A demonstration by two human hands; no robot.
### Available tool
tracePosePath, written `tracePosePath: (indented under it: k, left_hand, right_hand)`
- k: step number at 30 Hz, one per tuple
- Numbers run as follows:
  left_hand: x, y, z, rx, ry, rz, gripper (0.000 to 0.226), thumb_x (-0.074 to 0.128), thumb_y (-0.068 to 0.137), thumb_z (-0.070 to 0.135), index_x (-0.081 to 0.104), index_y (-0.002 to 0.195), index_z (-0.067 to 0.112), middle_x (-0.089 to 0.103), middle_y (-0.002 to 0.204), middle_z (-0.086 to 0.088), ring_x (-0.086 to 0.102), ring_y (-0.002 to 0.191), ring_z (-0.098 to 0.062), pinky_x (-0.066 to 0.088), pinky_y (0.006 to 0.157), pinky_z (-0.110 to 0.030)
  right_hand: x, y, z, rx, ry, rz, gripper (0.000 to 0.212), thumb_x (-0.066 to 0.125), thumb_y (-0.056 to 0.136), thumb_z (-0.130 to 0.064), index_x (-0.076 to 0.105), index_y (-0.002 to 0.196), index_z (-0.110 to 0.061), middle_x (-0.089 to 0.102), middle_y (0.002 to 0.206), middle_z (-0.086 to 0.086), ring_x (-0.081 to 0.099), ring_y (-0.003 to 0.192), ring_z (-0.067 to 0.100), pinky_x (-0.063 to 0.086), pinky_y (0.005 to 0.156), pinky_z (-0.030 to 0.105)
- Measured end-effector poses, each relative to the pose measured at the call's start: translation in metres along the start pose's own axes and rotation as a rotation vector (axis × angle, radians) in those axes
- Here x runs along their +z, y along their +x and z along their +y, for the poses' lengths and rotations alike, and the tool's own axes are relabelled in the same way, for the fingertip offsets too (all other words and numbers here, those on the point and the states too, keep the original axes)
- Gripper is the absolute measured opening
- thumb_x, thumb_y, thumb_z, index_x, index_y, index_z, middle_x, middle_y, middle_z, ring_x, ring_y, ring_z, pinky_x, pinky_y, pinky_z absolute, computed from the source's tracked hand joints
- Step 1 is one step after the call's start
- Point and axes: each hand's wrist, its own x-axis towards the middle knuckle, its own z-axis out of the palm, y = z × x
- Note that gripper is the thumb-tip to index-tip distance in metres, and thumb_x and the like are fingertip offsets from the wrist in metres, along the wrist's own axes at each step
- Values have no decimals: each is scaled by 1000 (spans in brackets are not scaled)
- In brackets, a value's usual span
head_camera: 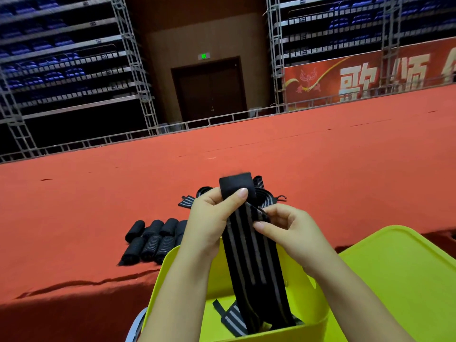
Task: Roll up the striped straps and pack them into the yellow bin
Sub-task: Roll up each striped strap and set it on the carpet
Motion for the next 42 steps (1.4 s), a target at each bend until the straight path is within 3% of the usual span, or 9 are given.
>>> tracePosePath:
  k: [4, 11, 16, 20, 23, 28, 34, 38, 42]
  left_hand:
    - [5, 1, 0, -27, -45, 5, 8, 67, 85, 10, 71, 77, 10, 69, 65, -1, 64, 58, -16, 49, 51, -24]
    - [3, 7, 4, -44, -118, -29, 17, 69, 76, 21, 72, 88, 9, 72, 78, -9, 68, 65, -22, 56, 57, -30]
    - [8, 11, 3, -28, -177, 71, 17, 64, 88, 16, 69, 72, 11, 67, 62, -4, 62, 52, -17, 50, 48, -24]
    - [-2, 13, -7, -87, -73, -81, 43, 62, 85, 43, 66, 113, 10, 74, 102, -8, 70, 93, -20, 55, 79, -34]
    - [-8, 4, -30, -155, -4, -172, 55, 76, 78, 25, 56, 129, 20, 69, 119, 0, 65, 112, -16, 52, 91, -33]
    - [-9, -3, -56, -212, 23, -161, 47, 73, 78, 3, 57, 121, 11, 73, 109, -8, 68, 105, -21, 50, 89, -32]
    - [-15, 4, -65, -269, 90, -95, 37, 68, 84, -1, 60, 118, 11, 73, 98, 0, 69, 92, -13, 53, 79, -24]
    - [-17, 8, -67, -270, 94, -92, 33, 69, 82, -3, 63, 111, 11, 75, 102, -5, 70, 99, -21, 54, 88, -33]
    - [-23, 10, -74, -283, 121, -71, 24, 69, 81, -2, 68, 101, 11, 74, 103, -8, 69, 100, -24, 53, 92, -40]
  right_hand:
    - [-2, -4, 0, 3, 31, -15, 7, 68, 85, -5, 69, 85, -12, 73, 82, 3, 66, 78, 11, 50, 75, 27]
    - [-4, -10, -1, -8, 67, -13, 9, 68, 85, -5, 69, 81, -13, 71, 76, -1, 65, 73, 7, 48, 67, 18]
    - [-6, -13, 1, -25, -32, -26, 5, 67, 86, -7, 69, 89, -11, 74, 88, 5, 69, 84, 14, 52, 78, 28]
    - [0, -10, 5, -104, -2, 206, 21, 65, 84, 2, 68, 87, -19, 74, 86, -1, 69, 82, 8, 50, 74, 20]
    - [-1, -1, -2, -129, 76, 377, 19, 68, 83, -1, 62, 90, -18, 74, 84, 2, 70, 80, 10, 53, 72, 21]
    - [1, 28, -38, -192, 70, 497, 32, 72, 83, -13, 46, 95, -29, 71, 88, 0, 69, 75, 11, 54, 64, 26]
    - [-1, 92, -82, -175, 257, 573, 38, 70, 84, -10, 40, 106, -20, 66, 90, -1, 70, 79, 17, 59, 78, 41]
    - [-2, 126, -92, -179, 278, 620, 51, 71, 82, -12, 38, 121, -19, 62, 100, -1, 66, 96, 21, 53, 91, 44]
    - [-6, 140, -96, -215, 251, 646, 65, 70, 83, -13, 32, 135, -18, 62, 94, -6, 66, 93, 19, 53, 91, 42]
